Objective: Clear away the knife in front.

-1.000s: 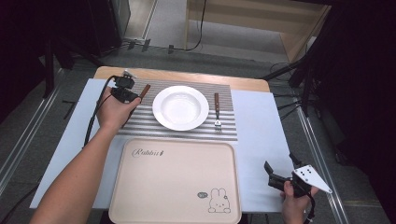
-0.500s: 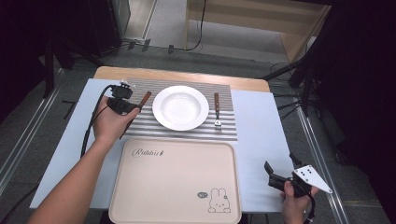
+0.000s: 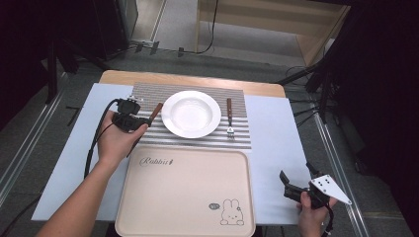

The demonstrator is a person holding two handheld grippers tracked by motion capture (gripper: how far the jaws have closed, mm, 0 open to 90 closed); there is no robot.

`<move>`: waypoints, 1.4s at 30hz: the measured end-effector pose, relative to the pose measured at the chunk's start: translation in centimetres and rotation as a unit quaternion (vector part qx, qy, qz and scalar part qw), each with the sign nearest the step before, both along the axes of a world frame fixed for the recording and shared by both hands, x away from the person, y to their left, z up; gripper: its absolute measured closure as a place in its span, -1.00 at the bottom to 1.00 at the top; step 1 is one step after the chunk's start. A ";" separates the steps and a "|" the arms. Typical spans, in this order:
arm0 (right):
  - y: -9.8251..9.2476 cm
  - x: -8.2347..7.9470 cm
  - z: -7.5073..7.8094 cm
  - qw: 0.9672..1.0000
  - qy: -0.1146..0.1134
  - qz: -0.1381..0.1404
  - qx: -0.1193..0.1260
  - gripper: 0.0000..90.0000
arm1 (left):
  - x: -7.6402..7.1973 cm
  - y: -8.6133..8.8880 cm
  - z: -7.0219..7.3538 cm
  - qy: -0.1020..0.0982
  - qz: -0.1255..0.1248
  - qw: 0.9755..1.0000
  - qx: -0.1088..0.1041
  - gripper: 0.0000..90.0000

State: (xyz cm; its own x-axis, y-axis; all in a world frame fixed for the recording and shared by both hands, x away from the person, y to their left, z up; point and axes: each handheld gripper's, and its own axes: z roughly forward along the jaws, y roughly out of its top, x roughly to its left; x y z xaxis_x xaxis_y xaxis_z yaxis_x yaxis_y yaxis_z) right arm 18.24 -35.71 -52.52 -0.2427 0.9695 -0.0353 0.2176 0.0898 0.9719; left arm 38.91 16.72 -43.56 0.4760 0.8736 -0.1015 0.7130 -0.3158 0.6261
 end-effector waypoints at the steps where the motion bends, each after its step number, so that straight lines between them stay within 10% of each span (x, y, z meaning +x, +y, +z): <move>1: 0.0 0.0 0.0 1.000 0.000 0.000 0.000 -1.00 | -0.3 0.0 0.0 0.000 0.001 1.000 -0.001 0.68; 24: 0.0 0.0 0.0 1.000 0.001 0.000 0.000 -1.00 | -7.5 -0.3 -1.4 -0.007 -0.011 0.999 -0.034 0.68; 42: 0.1 0.0 0.0 1.000 0.002 0.000 -0.002 -1.00 | -11.4 0.4 -4.6 0.027 -0.001 0.998 -0.059 0.68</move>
